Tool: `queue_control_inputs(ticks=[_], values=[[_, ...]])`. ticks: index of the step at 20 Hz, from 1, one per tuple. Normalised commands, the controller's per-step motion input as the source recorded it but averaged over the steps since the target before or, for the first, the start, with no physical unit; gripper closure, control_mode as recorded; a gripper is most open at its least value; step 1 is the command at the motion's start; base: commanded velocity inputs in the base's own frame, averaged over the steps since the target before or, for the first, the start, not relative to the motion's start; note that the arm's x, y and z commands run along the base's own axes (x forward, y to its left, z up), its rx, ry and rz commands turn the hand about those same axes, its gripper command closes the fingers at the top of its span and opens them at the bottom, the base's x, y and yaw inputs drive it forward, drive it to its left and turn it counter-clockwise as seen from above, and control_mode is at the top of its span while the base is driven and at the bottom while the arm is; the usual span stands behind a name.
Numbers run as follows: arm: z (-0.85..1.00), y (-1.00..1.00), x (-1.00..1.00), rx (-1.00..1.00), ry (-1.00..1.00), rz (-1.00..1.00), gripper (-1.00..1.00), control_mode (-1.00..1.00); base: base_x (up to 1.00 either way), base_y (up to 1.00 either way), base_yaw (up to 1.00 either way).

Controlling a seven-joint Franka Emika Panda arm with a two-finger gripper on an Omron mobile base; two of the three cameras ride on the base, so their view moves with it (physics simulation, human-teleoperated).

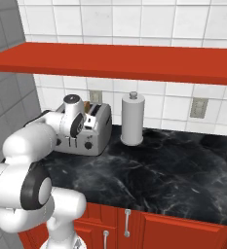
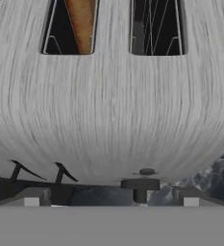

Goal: Start the toaster. Once the lever pops up, take the bread to the plate on the dining counter.

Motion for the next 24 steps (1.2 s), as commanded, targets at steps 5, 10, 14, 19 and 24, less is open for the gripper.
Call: queue_control_inputs(ticks=[5, 10, 14, 19, 24], values=[[-0.07, 0.00, 0.00, 0.00, 0.00, 0.00, -1.00, -1.00, 0.00, 0.00, 0.00], [-0.06, 0.00, 0.00, 0.00, 0.00, 0.00, -1.00, -1.00, 0.00, 0.00, 0.00], [-0.09, 0.00, -0.02, 0.00, 0.00, 0.00, -1.00, -1.00, 0.00, 0.00, 0.00], [-0.08, 0.00, -0.03, 0.00, 0.00, 0.00, -1.00, -1.00, 0.00, 0.00, 0.00], [-0.09, 0.00, 0.00, 0.00, 0.00, 0.00, -1.00, -1.00, 0.00, 0.00, 0.00]])
